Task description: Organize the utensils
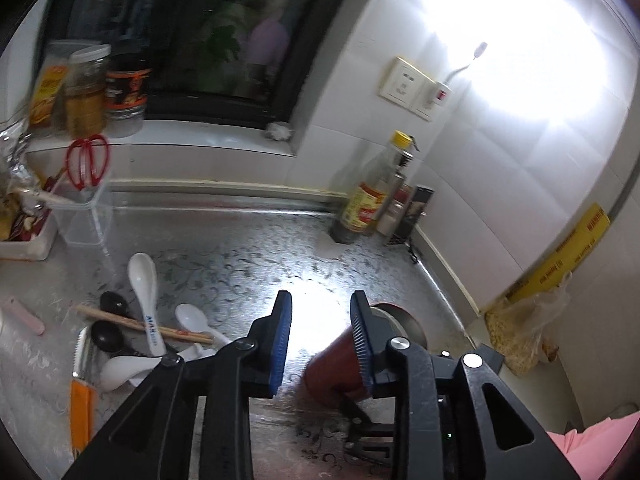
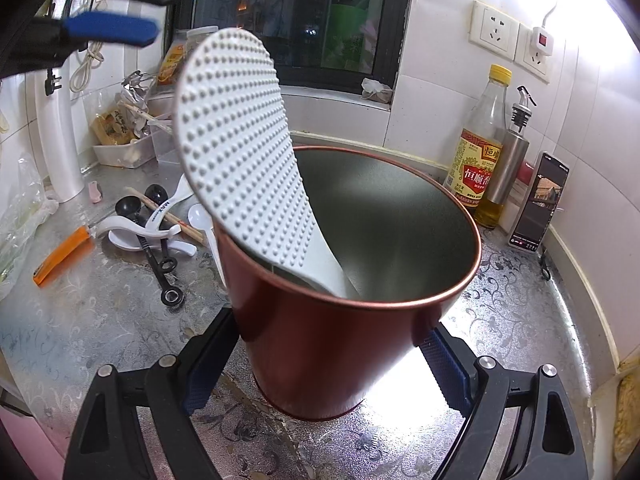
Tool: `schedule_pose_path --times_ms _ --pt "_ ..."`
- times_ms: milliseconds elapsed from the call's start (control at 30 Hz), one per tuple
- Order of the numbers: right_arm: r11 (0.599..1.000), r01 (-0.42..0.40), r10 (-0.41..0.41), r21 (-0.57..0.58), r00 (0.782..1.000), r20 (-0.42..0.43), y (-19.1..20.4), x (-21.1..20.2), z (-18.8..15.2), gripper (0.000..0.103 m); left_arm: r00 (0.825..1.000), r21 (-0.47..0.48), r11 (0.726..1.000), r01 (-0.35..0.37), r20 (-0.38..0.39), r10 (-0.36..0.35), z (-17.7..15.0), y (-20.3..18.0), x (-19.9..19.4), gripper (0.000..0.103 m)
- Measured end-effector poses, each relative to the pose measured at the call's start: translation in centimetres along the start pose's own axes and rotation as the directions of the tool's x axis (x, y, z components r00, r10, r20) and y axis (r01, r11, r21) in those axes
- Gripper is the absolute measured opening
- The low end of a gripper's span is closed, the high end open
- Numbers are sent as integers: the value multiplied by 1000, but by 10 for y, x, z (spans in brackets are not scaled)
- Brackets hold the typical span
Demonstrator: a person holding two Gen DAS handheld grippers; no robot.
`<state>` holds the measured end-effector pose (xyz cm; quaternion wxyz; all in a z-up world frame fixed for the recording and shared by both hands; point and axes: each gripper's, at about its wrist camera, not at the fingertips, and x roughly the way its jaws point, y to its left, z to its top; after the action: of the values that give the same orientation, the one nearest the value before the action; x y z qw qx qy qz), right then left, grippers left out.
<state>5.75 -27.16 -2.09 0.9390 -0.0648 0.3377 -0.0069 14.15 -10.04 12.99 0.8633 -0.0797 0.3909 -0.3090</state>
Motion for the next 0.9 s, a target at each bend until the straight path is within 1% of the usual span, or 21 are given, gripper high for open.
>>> schedule_pose_path --times_ms 133,267,367,500,567,633,733,867,900 --pt "1000 0 0 0 1000 0 0 1 0 91 996 -72 994 -86 21 87 -2 30 -11 43" --pt "1000 1 -1 0 1000 0 0 1 0 91 983 -157 972 -172 29 179 -10 63 -24 46" --pt "1000 0 0 0 1000 -1 0 1 1 91 968 -218 946 -240 23 251 -19 87 -33 54" --pt "1000 0 0 0 1000 0 0 1 1 91 948 -294 907 -302 7 318 -32 114 -44 65" --pt "1000 1 -1 0 1000 0 0 1 1 91 933 -320 884 -342 -5 359 -37 125 -48 70" --pt "1000 1 -1 0 1000 -1 0 1 1 91 912 -344 854 -391 -21 410 -42 134 -51 78" --pt "1000 2 -2 -1 1000 -2 0 2 1 91 883 -376 813 -445 -30 469 -49 146 -55 84" --pt "1000 3 -3 -1 1000 -2 1 2 2 91 853 -426 763 -487 -44 520 -59 161 -60 87" --pt "1000 3 -3 -1 1000 -2 1 2 2 91 849 -438 753 -491 -47 527 -61 166 -62 87"
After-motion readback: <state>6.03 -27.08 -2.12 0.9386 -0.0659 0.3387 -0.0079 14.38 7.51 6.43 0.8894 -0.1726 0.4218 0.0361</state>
